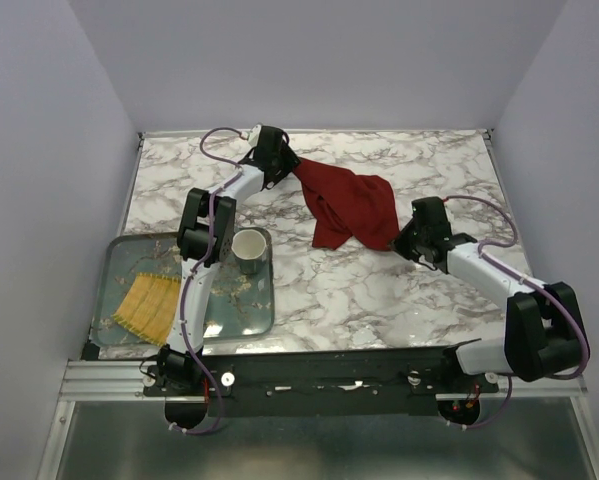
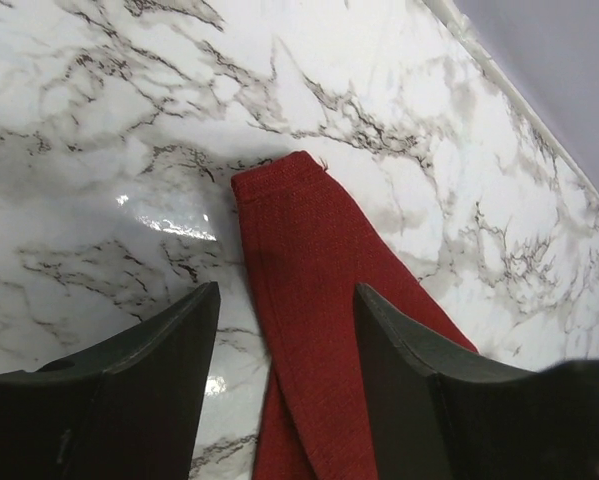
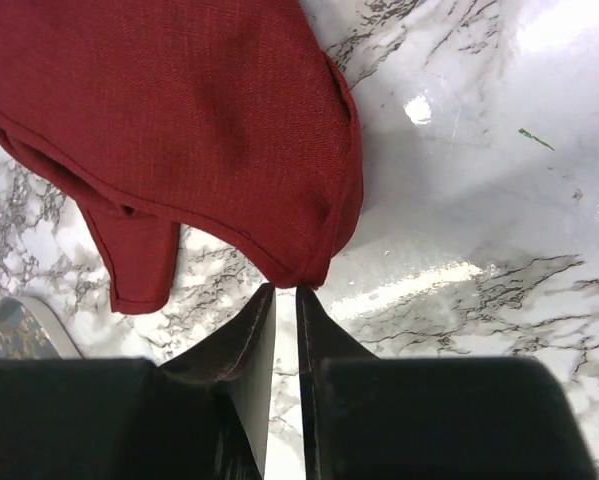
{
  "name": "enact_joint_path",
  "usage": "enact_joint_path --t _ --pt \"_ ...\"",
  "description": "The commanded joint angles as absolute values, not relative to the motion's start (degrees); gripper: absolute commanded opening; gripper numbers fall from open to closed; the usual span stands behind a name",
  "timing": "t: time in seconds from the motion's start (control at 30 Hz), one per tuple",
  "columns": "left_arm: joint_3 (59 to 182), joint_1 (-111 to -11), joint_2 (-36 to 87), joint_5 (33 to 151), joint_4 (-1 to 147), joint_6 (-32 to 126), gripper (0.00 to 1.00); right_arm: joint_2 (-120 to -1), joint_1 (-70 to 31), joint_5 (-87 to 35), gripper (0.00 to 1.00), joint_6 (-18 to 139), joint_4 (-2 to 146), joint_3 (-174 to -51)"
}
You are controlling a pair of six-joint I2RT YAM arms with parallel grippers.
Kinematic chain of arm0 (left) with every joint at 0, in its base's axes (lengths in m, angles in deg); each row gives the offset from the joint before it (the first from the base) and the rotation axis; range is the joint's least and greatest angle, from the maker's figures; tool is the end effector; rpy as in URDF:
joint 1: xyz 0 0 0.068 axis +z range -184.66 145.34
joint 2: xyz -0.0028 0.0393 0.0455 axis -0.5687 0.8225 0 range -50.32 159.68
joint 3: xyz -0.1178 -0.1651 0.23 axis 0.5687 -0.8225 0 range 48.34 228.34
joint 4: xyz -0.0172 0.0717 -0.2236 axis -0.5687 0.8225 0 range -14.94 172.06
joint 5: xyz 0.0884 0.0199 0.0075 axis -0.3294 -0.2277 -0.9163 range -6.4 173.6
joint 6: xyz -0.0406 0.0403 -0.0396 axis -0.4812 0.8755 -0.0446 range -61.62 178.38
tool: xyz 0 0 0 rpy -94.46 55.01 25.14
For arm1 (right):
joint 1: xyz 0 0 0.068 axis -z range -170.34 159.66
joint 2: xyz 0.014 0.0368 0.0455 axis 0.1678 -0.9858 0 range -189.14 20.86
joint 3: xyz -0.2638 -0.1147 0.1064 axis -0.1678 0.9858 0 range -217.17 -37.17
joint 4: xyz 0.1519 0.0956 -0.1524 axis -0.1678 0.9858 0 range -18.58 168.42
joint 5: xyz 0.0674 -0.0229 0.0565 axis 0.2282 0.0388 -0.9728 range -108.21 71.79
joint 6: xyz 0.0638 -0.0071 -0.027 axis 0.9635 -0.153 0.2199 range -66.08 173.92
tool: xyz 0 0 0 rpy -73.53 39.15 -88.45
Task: Fold the napkin, place the utensils inside, and roll it up
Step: Flatten the napkin out
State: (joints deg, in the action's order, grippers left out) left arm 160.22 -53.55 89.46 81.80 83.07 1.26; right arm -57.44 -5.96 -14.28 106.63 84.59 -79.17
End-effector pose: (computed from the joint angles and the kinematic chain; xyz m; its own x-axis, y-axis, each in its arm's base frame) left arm 0.5436 -0.1841 0.1814 -0.5528 -0.6980 -0.4552 -0.3036 0.6773 -0.6701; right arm 0.2461 0.0648 0.2268 -0.6231 0.6499 -0.4351 0.4456 0.7522 0.4854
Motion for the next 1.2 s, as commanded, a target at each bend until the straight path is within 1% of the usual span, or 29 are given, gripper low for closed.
enact_joint_path --t 0.0,0.17,0.3,0.4,0.47,0.5,0.53,0.57,0.6,0.63,0.67,0.7,0.8,0.83,0.9,0.93,0.97,1.0,1.03,1.17 --pt "162.4 -53.2 92.5 78.3 82.1 1.4 0.61 -53.8 -5.5 -14.3 0.21 107.3 83.6 -78.1" --pt "161.1 -52.9 92.4 78.5 80.5 -0.2 0.6 -50.2 -4.8 -13.3 0.21 107.1 83.6 -77.3" --pt "161.3 -52.8 92.8 78.3 80.6 -1.7 0.59 -49.7 -4.7 -14.6 0.21 107.4 83.6 -77.9" --pt "162.4 -52.8 93.7 78.7 80.9 -1.7 0.57 -50.2 -4.6 -15.3 0.21 107.2 83.7 -78.7" --pt "163.2 -52.7 94.0 78.9 80.9 -1.4 0.5 -50.0 -4.6 -15.4 0.19 107.2 83.6 -78.9" --pt "163.6 -52.6 94.3 79.3 80.7 -1.2 0.46 -50.0 -4.6 -15.2 0.15 107.0 83.6 -78.9" --pt "164.0 -52.6 94.8 79.6 80.3 -0.8 0.43 -50.0 -4.6 -15.1 0.09 106.8 83.6 -78.9" --pt "165.0 -52.5 95.0 79.9 80.0 -0.2 0.34 -50.0 -4.6 -15.1 0.05 106.7 83.5 -78.9" --pt "165.8 -52.6 95.3 80.1 79.6 1.1 0.31 -50.2 -4.4 -14.9 0.01 106.3 83.2 -78.9" --pt "166.5 -52.6 95.7 80.3 79.2 1.5 0.27 -50.4 -4.3 -15.0 0.01 106.1 82.8 -78.9" --pt "167.8 -52.6 95.7 80.4 79.2 1.9 0.16 -50.4 -4.2 -15.0 0.0 106.0 82.5 -79.0" --pt "168.7 -52.5 95.8 80.4 79.4 3.1 0.01 -50.4 -4.1 -15.1 0.0 105.9 82.5 -79.0" --pt "168.8 -52.3 93.8 78.9 80.2 5.3 0.0 -49.4 -3.9 -15.2 0.01 104.8 82.8 -78.4" --pt "168.1 -52.2 92.4 78.8 80.0 6.2 0.0 -48.1 -3.8 -14.0 0.12 104.5 83.3 -77.9" --pt "166.1 -52.2 91.3 78.6 79.1 6.6 0.0 -47.2 -3.8 -10.3 0.43 102.7 85.6 -77.3" --pt "165.4 -52.2 90.7 78.8 78.1 6.6 0.0 -46.9 -3.7 -6.9 0.66 101.8 87.5 -77.4" --pt "164.7 -52.3 90.7 79.3 77.8 6.4 0.0 -47.0 -3.4 -6.1 0.73 101.2 88.5 -77.7" --pt "164.5 -52.2 90.7 80.2 77.7 6.3 0.0 -47.2 -2.5 -6.2 0.75 99.9 89.0 -77.9" --pt "164.2 -52.3 90.7 80.7 77.4 6.0 0.0 -47.5 -2.0 -7.7 0.8 99.8 88.9 -77.8" --pt "159.5 -52.4 89.1 82.0 75.3 4.4 0.0 -51.8 -1.5 -12.7 0.8 100.8 85.2 -78.7"
